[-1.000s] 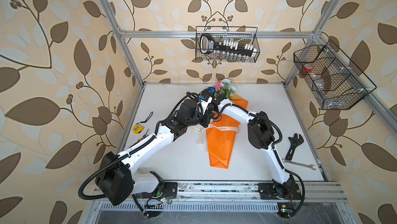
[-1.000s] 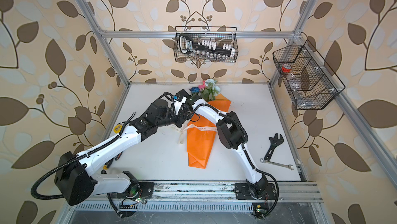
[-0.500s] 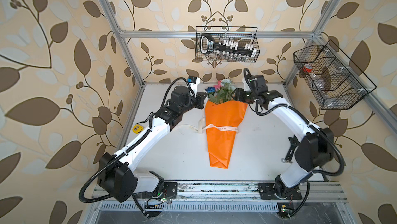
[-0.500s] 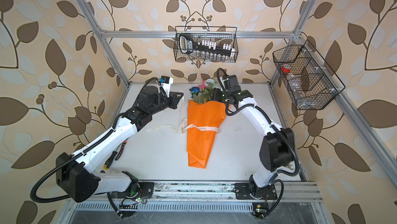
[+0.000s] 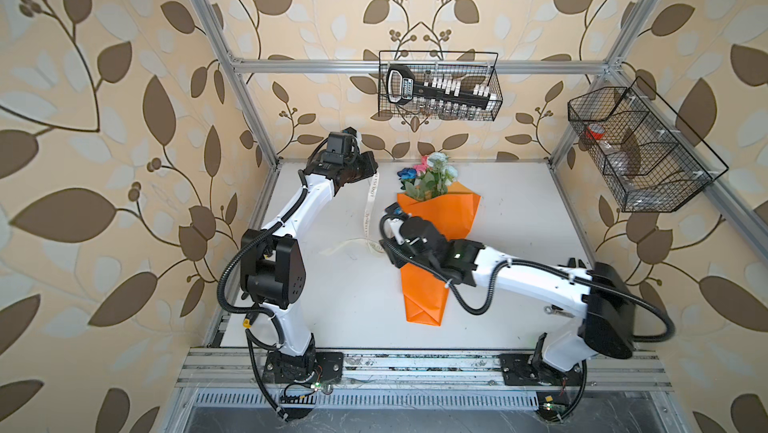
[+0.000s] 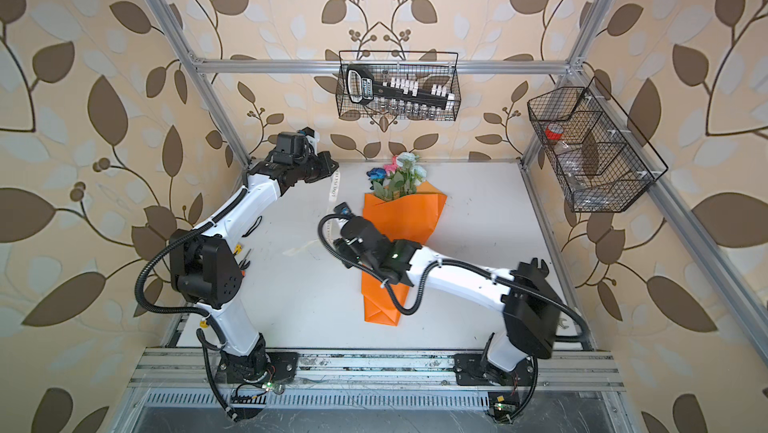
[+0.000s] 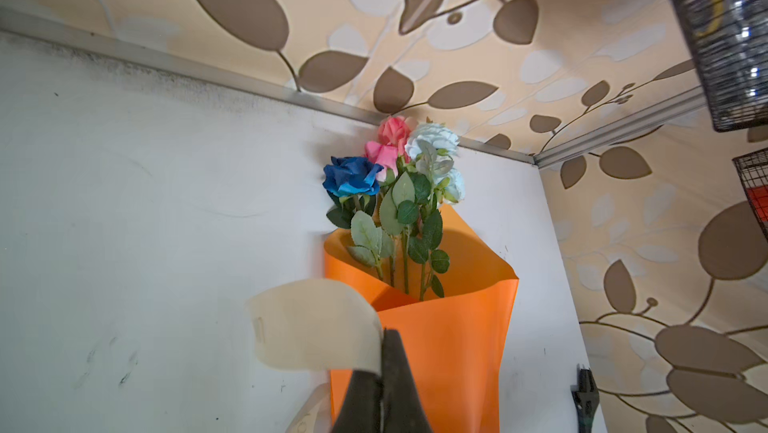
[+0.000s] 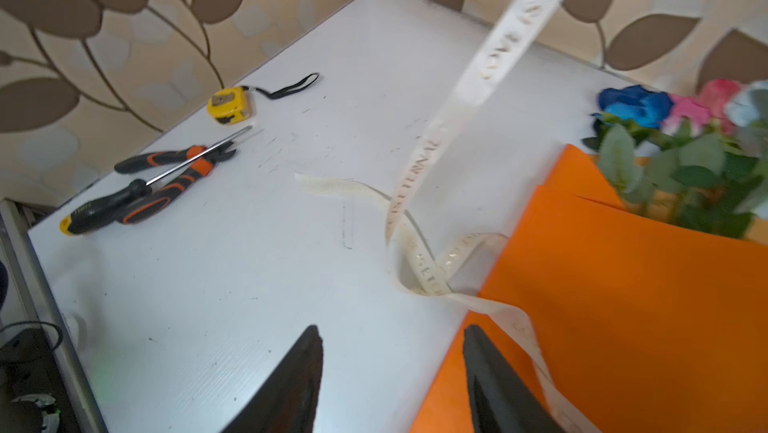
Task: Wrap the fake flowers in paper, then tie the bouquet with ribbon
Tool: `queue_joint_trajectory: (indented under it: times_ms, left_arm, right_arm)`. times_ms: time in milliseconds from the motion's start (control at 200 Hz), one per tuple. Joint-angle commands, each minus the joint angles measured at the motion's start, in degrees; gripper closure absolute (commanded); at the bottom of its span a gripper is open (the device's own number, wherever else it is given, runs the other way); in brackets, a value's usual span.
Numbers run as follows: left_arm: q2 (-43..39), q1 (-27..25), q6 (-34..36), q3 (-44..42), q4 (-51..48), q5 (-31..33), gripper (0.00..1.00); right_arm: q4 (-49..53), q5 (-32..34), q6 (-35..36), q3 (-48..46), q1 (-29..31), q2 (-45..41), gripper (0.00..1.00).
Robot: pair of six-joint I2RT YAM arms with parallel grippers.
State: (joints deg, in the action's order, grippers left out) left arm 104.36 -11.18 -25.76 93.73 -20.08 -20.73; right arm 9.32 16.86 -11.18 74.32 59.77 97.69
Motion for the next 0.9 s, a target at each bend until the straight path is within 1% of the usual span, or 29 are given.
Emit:
queue_joint_trajectory:
  times_ms: [0, 140, 215, 285, 365, 580, 695, 895]
  left_arm:
    - [0.2, 0.3, -0.9, 3.0, -1.8, -6.0, 1.00]
    - [1.4, 0.3, -0.5, 3.4, -1.7, -8.7, 1.00]
    - [1.6, 0.3, 0.1, 3.4, -2.0, -10.4, 1.00]
    - [1.8, 0.3, 1.3, 3.3, -2.4, -11.9, 1.00]
    - [1.6, 0.3, 2.6, 3.1, -3.1, -13.2, 1.00]
    - [1.1, 0.2, 5.3, 2.7, -4.1, -15.9, 1.00]
    - [1.1, 0.2, 5.6, 2.5, -4.0, -16.3, 1.00]
    - [1.0, 0.2, 5.5, 2.2, -3.8, -16.6, 1.00]
  right_arm:
    - [1.0, 1.2, 11.6, 8.5, 1.0, 9.3, 0.48]
    - [3.0, -1.4, 18.8, 18.1, 1.0, 20.8, 0.45]
    - [4.2, -1.4, 22.2, 23.0, 1.0, 26.3, 0.44]
    - [4.4, -1.5, 24.3, 26.4, 0.4, 30.6, 0.41]
    - [4.7, -2.6, 25.2, 30.3, -1.0, 34.5, 0.40]
    - [7.6, -8.2, 27.5, 38.9, -4.8, 41.7, 0.31]
    - [8.5, -11.1, 29.4, 41.4, -6.0, 44.6, 0.29]
    - [13.2, -20.2, 30.3, 47.7, -7.6, 49.7, 0.28]
